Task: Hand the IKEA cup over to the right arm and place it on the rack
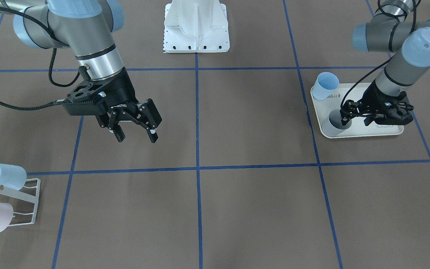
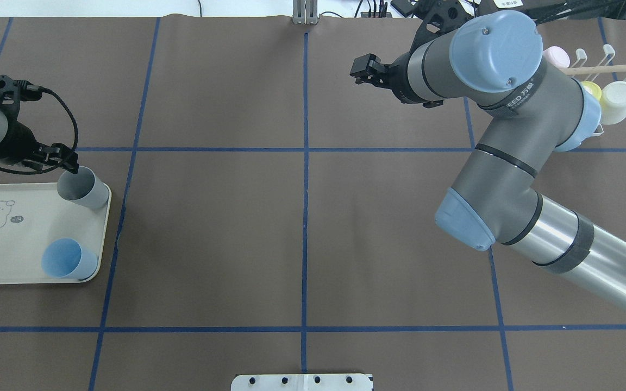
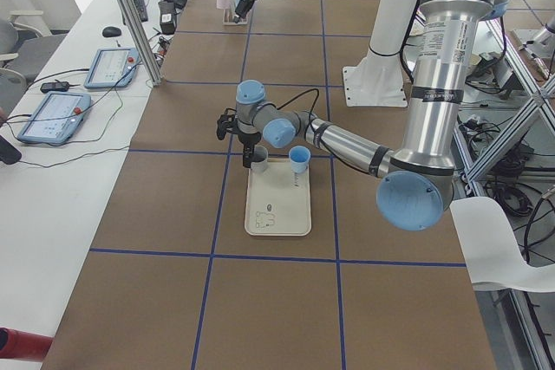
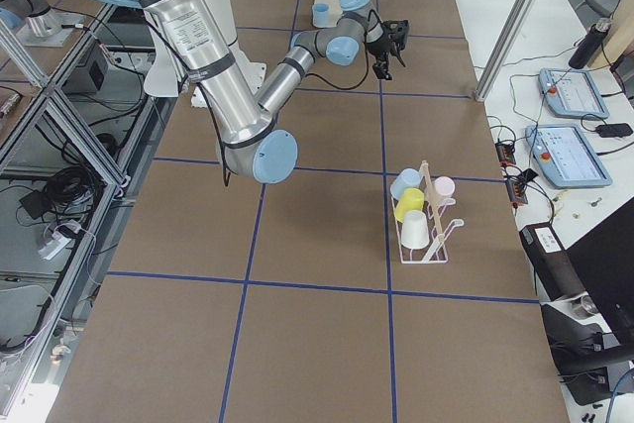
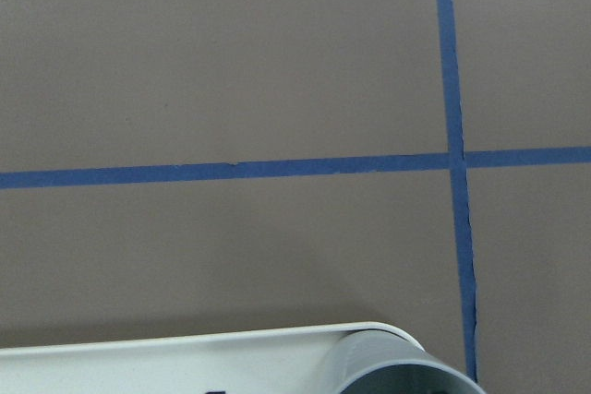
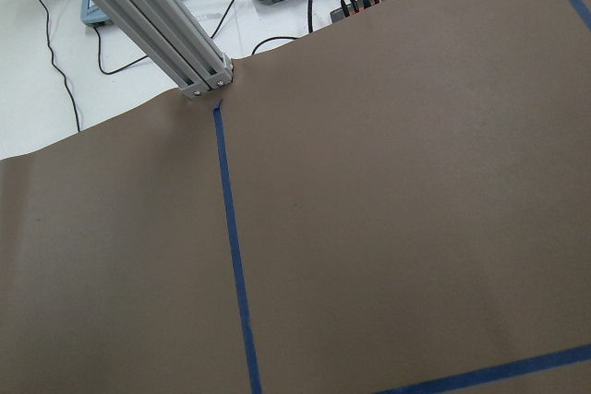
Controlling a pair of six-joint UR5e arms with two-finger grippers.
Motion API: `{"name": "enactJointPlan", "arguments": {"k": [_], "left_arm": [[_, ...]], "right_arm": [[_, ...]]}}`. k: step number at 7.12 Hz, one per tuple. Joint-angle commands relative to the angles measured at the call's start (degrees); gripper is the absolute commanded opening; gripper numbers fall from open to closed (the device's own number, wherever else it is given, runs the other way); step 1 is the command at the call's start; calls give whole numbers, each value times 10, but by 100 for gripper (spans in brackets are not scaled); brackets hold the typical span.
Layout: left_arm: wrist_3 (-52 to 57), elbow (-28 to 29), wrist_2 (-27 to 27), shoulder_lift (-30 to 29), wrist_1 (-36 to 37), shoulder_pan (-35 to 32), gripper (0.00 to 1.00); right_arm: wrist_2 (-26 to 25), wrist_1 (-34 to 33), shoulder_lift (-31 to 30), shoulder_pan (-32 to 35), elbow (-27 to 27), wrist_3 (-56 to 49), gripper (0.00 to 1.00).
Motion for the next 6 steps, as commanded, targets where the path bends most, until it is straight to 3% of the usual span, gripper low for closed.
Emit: {"name": "enactJointPlan", "arguments": {"k": [1,3,4,5,6], "left_arm": [[-1,2,-4,4,1,1,87],[-2,5,-15,4,-1,20,82],[-2,8,-15,4,-1,27,75],[-3,15,-11,4,-3,33,58],[-2,22,-8,4,-3,36,15]], "right_arm": [[-1,0,0,0,1,0,100],[-1,0,0,0,2,-1,100],[-1,0,0,0,2,-1,100],[-1,1,0,0,2,-1,100],[-1,0,0,0,2,-1,100]]}}
